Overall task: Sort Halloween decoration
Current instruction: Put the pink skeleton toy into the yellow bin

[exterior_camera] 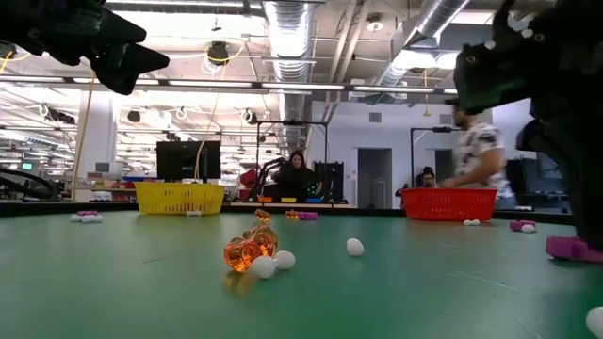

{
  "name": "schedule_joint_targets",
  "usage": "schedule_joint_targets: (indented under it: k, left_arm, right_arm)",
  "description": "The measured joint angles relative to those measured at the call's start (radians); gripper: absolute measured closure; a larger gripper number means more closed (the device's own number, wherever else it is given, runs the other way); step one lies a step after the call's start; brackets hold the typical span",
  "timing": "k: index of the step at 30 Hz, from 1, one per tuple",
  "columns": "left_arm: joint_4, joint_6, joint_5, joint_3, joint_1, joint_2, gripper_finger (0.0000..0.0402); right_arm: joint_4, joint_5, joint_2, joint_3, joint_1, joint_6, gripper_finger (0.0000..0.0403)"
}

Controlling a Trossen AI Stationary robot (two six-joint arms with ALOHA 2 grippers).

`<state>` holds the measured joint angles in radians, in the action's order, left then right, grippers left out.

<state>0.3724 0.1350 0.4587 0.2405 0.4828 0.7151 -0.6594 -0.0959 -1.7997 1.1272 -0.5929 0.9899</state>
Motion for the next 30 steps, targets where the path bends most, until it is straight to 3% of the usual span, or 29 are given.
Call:
schedule_joint_targets:
  k: [7, 14, 30]
  left_arm:
    - [0.000, 0.001, 0.000, 0.000, 0.000, 0.000, 0.0194]
    - [-0.001, 0.005, -0.001, 0.000, 0.000, 0.000, 0.0194]
    - [-0.001, 0.005, -0.002, 0.000, 0.000, 0.000, 0.0194]
  right_arm:
    - [0.007, -0.037, -0.002, 0.052, 0.061, -0.130, 0.0371]
    - [0.061, -0.037, -0.002, 0.057, 0.122, -0.259, 0.0383]
    - [0.156, -0.069, 0.000, 0.057, 0.177, -0.395, 0.0380]
